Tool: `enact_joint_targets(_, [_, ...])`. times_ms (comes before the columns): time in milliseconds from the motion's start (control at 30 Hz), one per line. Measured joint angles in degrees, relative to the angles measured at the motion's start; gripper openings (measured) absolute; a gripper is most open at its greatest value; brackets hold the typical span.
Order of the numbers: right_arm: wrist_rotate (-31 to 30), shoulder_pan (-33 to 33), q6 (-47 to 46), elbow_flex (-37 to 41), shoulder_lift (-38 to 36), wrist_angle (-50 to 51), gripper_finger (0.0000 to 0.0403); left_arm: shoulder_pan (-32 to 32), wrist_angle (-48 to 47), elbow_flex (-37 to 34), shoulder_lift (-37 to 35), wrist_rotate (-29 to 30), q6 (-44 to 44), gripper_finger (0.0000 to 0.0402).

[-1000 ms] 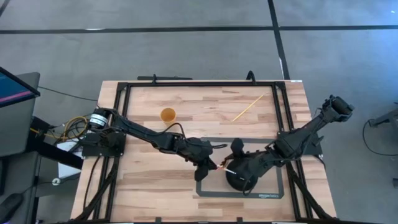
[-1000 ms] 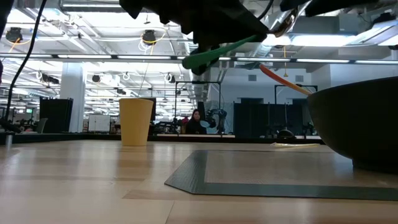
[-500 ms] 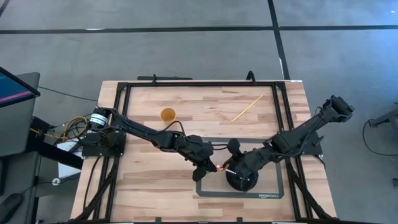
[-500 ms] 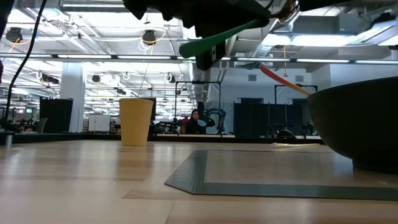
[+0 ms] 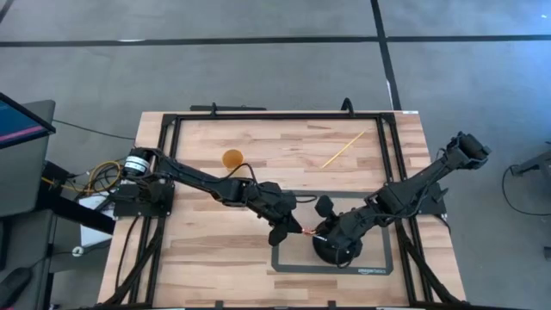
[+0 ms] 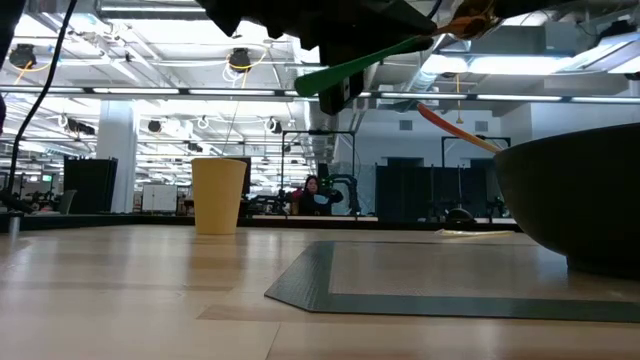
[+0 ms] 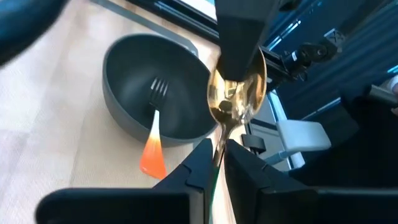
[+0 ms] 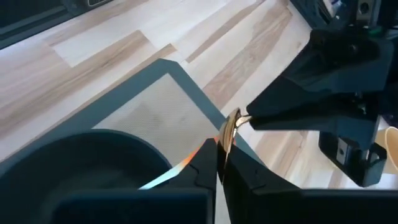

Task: Pick & Place Utensil
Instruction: Put the gold green spoon into the black bowl on the table placemat

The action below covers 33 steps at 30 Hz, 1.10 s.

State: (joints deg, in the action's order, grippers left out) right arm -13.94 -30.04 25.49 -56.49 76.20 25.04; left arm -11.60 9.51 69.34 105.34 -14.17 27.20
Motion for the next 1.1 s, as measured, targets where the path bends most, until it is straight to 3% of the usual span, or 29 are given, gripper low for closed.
enact_joint_targets(333, [0.55,0.09,-2.59,-0.06,0.02,-0.87,0.0004,0.12,2.48,0.02,-0.01,0.88,-5.87,0.0089])
enact_joint_targets(533, [0.38,-1.42,-9.02,-0.07,-0.01,-0.47,0.0002,0.12,3.84,0.02,0.00,3.18,-19.73,0.0104])
enact_joint_targets(633, [-1.85,-3.51,-10.37,-0.10,-0.21,-0.22,0.0002,-0.02,3.88,0.02,0.00,7.25,-26.28,0.0106])
enact_joint_targets(733, [-5.81,-6.16,-10.56,-0.13,-0.22,1.50,0.0001,-0.01,3.98,0.02,-0.23,11.24,-27.29,0.0106])
enact_joint_targets(900, [-16.15,-10.81,-16.19,-0.15,-0.63,5.92,0.0001,-0.19,3.92,0.04,-1.81,11.75,-27.61,0.0106])
enact_joint_targets(1100, [-17.64,-15.01,-27.68,-0.13,-0.63,13.24,0.0001,-1.87,4.29,0.07,-4.69,15.85,-35.42,0.0106])
